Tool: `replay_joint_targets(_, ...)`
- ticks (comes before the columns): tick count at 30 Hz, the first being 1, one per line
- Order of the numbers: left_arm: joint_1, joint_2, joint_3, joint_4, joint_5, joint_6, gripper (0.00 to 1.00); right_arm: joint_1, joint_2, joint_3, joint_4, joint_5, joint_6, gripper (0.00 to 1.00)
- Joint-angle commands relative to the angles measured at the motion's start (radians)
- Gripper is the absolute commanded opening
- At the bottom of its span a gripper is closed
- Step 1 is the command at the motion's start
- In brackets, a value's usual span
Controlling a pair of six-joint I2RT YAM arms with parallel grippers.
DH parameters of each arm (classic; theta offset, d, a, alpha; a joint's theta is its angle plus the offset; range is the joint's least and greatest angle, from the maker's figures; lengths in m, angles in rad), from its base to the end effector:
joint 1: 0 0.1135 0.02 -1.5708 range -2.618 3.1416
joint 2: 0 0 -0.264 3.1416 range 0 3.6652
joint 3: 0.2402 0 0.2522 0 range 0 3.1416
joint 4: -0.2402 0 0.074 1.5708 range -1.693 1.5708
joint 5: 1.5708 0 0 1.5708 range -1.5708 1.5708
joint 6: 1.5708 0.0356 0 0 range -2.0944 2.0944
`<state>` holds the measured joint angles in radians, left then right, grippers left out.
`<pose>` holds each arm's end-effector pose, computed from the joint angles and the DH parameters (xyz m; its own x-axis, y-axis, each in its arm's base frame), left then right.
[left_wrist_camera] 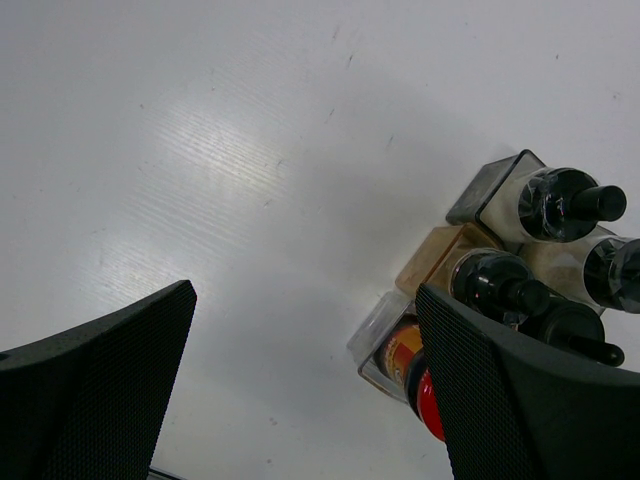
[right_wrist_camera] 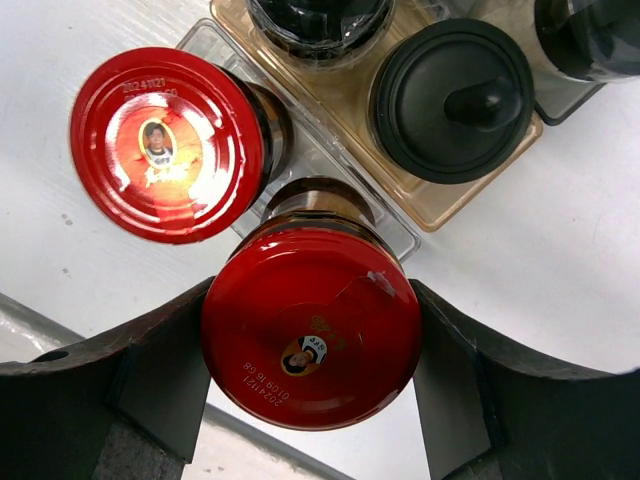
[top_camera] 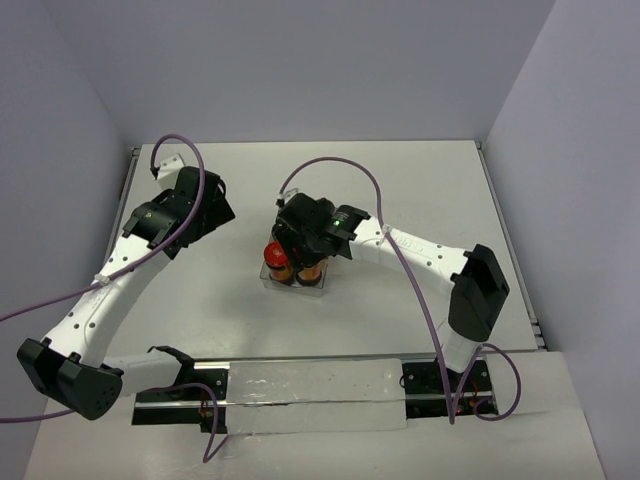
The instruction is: Organize the condiment bottles
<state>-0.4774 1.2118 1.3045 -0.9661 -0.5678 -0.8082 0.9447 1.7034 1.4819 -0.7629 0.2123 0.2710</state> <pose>0.2152 -0.0898 0.3634 -0.5286 -0.4129 -0.7417 -0.4366 0.8816 -0.1796 0.2213 0.2932 0.2893 -0.6640 -0.4717 -0.5802 -0.5667 0.8236 -0.0210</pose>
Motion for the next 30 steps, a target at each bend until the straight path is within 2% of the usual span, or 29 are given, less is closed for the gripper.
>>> replay_joint_targets(1,0.008,-0.023,-0.01,0.029,0.0,-0.006,0.99,-0.004,0.002,-0.008,0.089,0.007,-0.001,0.38)
replay_joint_targets(4,0.008,-0.018,-0.007,0.029,0.003,-0.006,0.99,-0.004,0.007,-0.035,0.102,0.0,-0.001,0.5)
replay_joint_targets(10,0.008,-0.014,0.002,0.026,0.0,-0.004,1.0,-0.005,0.011,-0.038,0.096,0.0,-0.001,0.86)
replay_joint_targets(13,0.008,-0.013,0.01,0.017,-0.001,-0.008,0.99,-0.004,0.007,-0.02,0.08,0.003,-0.001,0.95)
replay_joint_targets(17,0.008,-0.023,-0.001,0.026,-0.001,-0.008,0.99,-0.003,-0.016,0.015,0.041,0.019,-0.001,1.0)
replay_joint_targets(24,0.017,0.0,-0.003,0.023,-0.002,0.011,0.99,-0.027,-0.185,0.042,-0.028,0.125,-0.001,1.0)
replay_joint_targets(30,0.03,-0.003,0.019,0.029,0.015,0.036,0.99,-0.191,-0.386,-0.047,-0.034,0.174,-0.001,1.0)
